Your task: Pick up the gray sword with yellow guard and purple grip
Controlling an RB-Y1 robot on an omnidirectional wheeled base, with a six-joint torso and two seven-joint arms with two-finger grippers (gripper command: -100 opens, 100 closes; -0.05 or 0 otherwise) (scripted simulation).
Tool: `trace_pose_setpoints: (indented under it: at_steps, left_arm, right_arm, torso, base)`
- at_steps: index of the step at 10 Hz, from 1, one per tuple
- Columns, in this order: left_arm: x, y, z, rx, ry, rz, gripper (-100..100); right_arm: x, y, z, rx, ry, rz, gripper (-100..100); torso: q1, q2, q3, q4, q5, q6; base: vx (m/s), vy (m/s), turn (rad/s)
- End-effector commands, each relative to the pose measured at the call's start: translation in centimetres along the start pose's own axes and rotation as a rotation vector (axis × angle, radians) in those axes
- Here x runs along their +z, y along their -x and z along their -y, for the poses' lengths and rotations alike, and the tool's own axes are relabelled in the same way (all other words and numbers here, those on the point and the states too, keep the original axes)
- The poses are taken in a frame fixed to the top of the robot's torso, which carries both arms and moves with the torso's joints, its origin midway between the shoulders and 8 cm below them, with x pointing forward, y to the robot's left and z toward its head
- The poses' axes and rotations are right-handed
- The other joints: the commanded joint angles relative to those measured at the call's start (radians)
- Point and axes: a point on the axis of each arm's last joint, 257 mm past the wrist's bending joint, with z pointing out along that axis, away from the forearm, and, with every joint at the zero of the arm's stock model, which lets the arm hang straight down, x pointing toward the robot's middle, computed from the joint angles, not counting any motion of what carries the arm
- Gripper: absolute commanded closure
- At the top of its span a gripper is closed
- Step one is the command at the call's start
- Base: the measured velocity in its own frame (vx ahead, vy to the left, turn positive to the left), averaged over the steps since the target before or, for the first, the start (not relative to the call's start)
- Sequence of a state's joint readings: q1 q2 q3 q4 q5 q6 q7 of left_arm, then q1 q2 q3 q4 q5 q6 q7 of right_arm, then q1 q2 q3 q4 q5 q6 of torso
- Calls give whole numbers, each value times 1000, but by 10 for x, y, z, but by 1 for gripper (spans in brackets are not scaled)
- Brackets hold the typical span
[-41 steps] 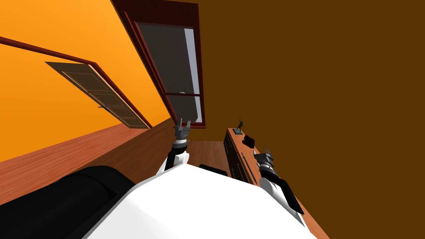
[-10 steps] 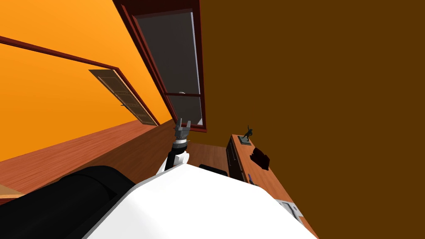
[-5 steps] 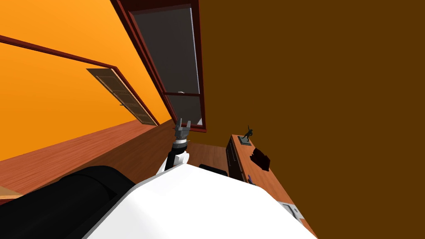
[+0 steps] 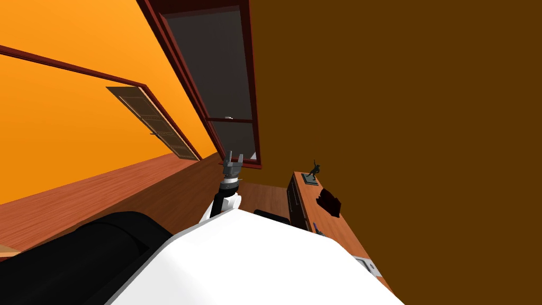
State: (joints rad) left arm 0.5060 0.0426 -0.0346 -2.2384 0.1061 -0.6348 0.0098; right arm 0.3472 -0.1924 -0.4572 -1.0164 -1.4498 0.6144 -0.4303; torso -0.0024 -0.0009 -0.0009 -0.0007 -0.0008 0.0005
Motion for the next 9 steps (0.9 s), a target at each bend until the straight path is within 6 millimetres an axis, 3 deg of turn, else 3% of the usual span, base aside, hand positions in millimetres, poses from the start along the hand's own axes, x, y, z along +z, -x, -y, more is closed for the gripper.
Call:
trace_pose_setpoints:
  at_steps: [1, 3, 4, 5, 7, 8, 9]
  left_arm:
    - [0, 0, 0, 0, 0, 0, 0]
    - [0, 0, 0, 0, 0, 0, 0]
    - [0, 0, 0, 0, 0, 0, 0]
    - [0, 0, 0, 0, 0, 0, 0]
    - [0, 0, 0, 0, 0, 0, 0]
    - [0, 0, 0, 0, 0, 0, 0]
    - [0, 0, 0, 0, 0, 0, 0]
  right_arm:
    - [0, 0, 0, 0, 0, 0, 100]
    - [0, 0, 0, 1, 0, 0, 100]
    - [0, 0, 0, 1, 0, 0, 0]
    - [-11, -5, -16, 5, 8, -2, 100]
    - [-23, -9, -28, 7, 11, -3, 100]
    - [-20, -9, -27, 6, 13, -5, 100]
    - [-21, -8, -27, 7, 11, -3, 0]
  torso:
    - [0, 0, 0, 0, 0, 0]
    - [-2, -1, 0, 0, 0, 0]
    - [-2, -1, 0, 0, 0, 0]
    - [-2, -1, 0, 0, 0, 0]
    - [4, 0, 0, 0, 1, 0]
    - [5, 0, 0, 0, 1, 0]
    - [2, -1, 0, 0, 1, 0]
  base:
    - [0, 0, 0]
    - [0, 0, 0]
    - [0, 0, 0]
    - [-10, 67, 62]
    - [2, 99, 28]
    - [2, 39, -9]
    - [-1, 9, -1]
